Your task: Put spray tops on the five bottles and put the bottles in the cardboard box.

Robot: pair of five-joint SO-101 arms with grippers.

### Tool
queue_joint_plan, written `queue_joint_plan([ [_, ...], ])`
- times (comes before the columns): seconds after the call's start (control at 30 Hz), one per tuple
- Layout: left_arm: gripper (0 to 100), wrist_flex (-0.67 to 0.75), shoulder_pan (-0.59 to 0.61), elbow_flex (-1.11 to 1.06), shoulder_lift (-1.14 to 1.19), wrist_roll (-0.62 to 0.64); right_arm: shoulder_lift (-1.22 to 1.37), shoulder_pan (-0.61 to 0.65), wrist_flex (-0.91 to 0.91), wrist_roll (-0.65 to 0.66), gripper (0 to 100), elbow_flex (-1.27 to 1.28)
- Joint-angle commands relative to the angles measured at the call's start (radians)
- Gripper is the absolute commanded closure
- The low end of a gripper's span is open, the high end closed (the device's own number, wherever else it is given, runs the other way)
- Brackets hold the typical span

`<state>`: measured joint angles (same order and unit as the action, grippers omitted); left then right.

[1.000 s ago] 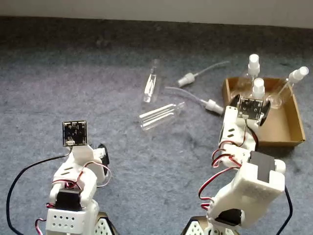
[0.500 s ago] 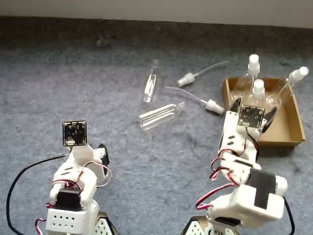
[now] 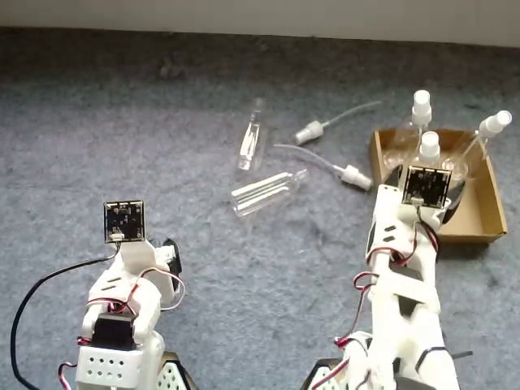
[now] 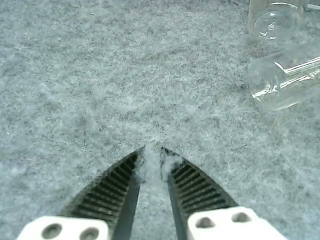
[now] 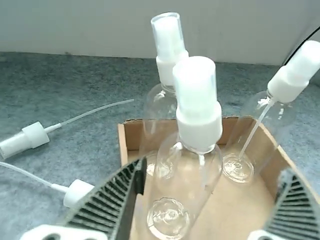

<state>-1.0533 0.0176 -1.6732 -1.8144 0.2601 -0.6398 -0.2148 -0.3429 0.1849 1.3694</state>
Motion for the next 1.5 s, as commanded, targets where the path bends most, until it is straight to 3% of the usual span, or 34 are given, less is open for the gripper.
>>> queue_joint_plan([
  [0.0,99,0.018,-0.022,-0.022,-0.005,0.003,-0.209,0.005,0.194,0.009,64.1,-0.008],
  [0.33,99,0.018,-0.024,-0.022,-0.005,0.003,-0.630,0.028,0.750,0.009,64.1,-0.087],
  [0.7,99,0.018,-0.024,-0.022,-0.005,0.003,-0.684,0.162,1.297,0.006,64.1,-0.427],
  [0.9,99,0.018,-0.024,-0.022,-0.005,0.003,-0.680,0.268,1.475,-0.018,64.1,-0.585],
  [1.13,99,0.018,-0.024,-0.022,-0.005,0.003,-0.579,0.435,1.580,-0.222,64.1,-0.730],
  [1.47,99,0.018,-0.018,-0.022,-0.005,0.003,-0.110,0.647,1.569,-0.531,64.1,-0.872],
])
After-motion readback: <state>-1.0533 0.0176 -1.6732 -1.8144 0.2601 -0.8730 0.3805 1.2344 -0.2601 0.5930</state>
